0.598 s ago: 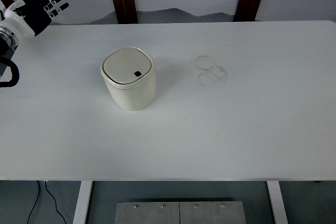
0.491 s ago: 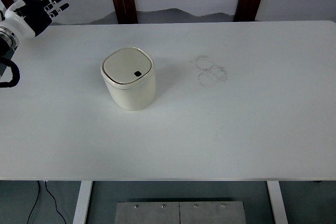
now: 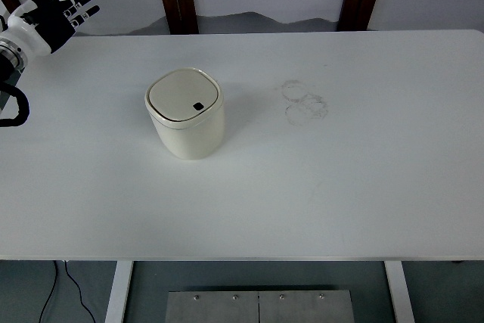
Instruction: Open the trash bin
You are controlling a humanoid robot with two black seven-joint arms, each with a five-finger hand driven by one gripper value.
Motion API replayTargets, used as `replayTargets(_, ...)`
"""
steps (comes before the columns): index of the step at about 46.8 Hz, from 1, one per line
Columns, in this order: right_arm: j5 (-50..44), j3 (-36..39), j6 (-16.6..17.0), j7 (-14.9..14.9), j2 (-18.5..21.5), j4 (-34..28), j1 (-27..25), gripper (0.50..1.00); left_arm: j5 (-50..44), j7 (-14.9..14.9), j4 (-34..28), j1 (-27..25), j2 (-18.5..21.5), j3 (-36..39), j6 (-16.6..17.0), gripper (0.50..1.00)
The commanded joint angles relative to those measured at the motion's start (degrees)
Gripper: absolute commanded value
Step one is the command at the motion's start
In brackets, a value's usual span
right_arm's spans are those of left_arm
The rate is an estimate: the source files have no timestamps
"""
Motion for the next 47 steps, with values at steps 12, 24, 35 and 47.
replayTargets(12, 0.0, -0.03, -0.01, 0.03, 0.0, 0.02, 0.0, 0.995, -0.01, 0.04, 0.0, -0.07, -0.1, 0.02, 0.0, 1.0)
replayTargets(24, 0.0, -0.03, -0.01, 0.03, 0.0, 0.02, 0.0, 0.995, -0.01, 0.04, -0.09, -0.07, -0.27, 0.02, 0.0, 1.0)
replayTargets(35, 0.0, -0.03, -0.01, 0.03, 0.0, -0.07, 0.0, 0.995, -0.01, 0.22, -0.09, -0.07, -0.36, 0.02, 0.09, 1.0)
replayTargets(47, 0.0, -0.03, -0.01, 0.03, 0.0, 0.02, 0.0, 0.995, 0.08, 0.39, -0.17, -0.33, -0.36, 0.11, 2.11, 1.0)
